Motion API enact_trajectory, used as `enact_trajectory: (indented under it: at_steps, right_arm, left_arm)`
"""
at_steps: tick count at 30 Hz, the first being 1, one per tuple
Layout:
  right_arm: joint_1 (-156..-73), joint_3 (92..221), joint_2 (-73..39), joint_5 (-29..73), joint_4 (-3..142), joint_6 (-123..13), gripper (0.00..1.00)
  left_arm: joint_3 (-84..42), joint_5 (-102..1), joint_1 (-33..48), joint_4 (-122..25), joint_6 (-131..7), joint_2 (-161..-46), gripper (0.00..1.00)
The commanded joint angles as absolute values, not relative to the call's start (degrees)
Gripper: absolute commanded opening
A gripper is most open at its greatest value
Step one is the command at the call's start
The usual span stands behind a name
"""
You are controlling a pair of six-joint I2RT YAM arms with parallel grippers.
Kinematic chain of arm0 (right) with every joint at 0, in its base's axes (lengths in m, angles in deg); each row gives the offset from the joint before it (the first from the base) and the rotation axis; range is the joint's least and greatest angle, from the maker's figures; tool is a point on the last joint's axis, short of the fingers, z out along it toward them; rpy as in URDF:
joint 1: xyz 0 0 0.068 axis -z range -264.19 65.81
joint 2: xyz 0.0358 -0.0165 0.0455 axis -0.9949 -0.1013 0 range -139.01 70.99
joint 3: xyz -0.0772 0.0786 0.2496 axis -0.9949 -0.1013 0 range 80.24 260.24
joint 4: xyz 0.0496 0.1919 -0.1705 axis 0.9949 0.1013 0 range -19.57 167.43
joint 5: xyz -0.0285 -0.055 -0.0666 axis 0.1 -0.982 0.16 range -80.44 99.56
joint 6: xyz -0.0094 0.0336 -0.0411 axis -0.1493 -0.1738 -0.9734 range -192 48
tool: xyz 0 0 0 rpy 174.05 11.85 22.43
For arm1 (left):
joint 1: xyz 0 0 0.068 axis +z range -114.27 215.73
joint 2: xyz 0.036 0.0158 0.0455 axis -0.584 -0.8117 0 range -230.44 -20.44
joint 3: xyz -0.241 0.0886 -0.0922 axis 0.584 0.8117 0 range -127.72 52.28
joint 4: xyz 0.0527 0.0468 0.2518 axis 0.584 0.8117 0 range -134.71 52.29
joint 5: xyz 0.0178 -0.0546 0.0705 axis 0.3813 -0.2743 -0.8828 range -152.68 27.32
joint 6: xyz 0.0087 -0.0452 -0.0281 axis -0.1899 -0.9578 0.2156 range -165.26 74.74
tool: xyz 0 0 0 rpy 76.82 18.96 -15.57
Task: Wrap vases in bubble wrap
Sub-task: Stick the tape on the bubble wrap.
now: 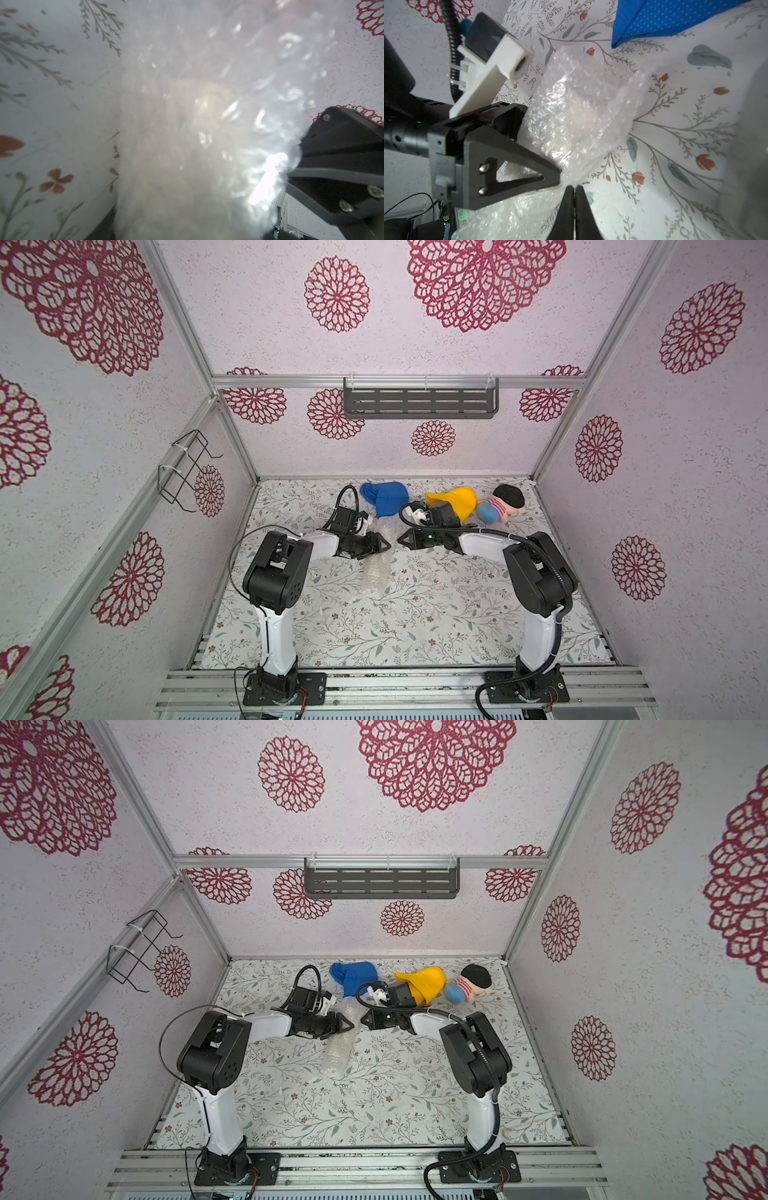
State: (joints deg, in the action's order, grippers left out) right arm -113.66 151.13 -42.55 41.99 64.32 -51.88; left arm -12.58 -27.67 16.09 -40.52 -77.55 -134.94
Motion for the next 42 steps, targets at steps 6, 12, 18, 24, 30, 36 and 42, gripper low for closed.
enact_trajectory:
  at_steps: [6,12,18,24,30,36,42]
  right_arm:
    - [-115.94,158.24,-48.24,46.71,61.88,-50.4,0.07]
    - [-117.16,158.93,-50.43,46.87,59.0,-48.18,0.07]
    - [-117.41,159.26,-49.54,45.02,59.45,-47.57,0.06]
    - [-117.47,156.71,-46.5,44.71,59.09,-48.62,0.06]
    - [-117.51,155.27,-45.43,44.18,58.24,-48.98,0.06]
    - [-115.93,152.82,-42.54,42.61,59.73,-50.76,0.08]
    - [-114.75,149.67,-40.09,42.01,61.42,-53.0,0.19]
  left_arm:
    - [-13.11,-27.01,15.48,-39.87,-76.53,-135.55,0.0]
    - [-13.11,-26.63,15.39,-40.09,-76.56,-135.72,0.0]
    - [-13.01,-26.68,15.35,-40.22,-76.72,-135.67,0.0]
    - [-13.19,-26.85,15.39,-40.05,-76.77,-135.93,0.0]
    - [-13.02,-27.16,15.39,-39.83,-76.57,-135.58,0.0]
    - [-13.02,-27.51,15.38,-39.61,-76.47,-135.35,0.0]
    - [-13.02,-28.18,15.5,-39.08,-76.2,-135.13,0.0]
